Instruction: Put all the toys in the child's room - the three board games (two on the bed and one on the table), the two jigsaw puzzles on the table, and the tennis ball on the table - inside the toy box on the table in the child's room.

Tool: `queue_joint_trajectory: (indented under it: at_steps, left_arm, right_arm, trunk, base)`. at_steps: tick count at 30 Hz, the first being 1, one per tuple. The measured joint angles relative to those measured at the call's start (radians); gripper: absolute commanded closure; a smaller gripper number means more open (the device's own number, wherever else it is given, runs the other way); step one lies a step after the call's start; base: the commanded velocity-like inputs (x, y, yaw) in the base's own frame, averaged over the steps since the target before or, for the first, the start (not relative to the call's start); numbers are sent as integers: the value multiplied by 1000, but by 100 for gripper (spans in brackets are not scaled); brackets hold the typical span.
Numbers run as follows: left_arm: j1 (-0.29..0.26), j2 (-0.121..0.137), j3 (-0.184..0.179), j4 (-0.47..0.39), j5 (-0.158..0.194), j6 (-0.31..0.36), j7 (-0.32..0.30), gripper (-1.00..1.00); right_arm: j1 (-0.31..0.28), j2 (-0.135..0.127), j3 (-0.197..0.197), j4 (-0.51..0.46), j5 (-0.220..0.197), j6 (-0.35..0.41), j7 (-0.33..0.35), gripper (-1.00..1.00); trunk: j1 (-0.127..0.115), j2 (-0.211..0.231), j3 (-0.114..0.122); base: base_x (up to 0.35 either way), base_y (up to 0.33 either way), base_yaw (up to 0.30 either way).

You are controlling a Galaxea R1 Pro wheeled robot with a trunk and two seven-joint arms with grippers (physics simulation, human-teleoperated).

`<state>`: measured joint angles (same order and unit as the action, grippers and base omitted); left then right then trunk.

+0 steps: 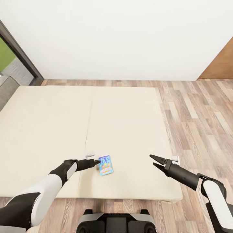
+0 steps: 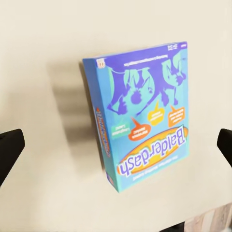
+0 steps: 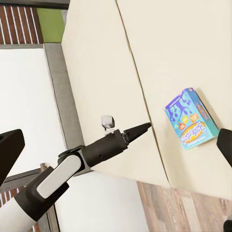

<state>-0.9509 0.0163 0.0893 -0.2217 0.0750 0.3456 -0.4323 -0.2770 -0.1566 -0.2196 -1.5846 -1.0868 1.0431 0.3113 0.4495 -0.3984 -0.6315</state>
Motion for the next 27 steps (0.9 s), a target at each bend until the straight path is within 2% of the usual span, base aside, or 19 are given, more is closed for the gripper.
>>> queue_joint_trajectory:
  at_steps: [9, 18, 27]
  left_arm:
    - [0, -10, 0, -1, 0, -1, 0, -100]
    - [0, -17, 0, -2, 0, -50, 1, -100]
    - [-1, -18, 3, -5, 0, -59, -2, -100]
  right_arm:
    - [0, 0, 0, 0, 2, 0, -1, -100]
    - [0, 0, 0, 0, 2, 0, -1, -100]
    - [0, 0, -1, -1, 3, 0, -1, -100]
  trunk:
    - [0, 0, -15]
    - [0, 0, -30]
    - [0, 0, -45]
  base:
    - [0, 0, 0]
    - [0, 0, 0]
    - [0, 0, 0]
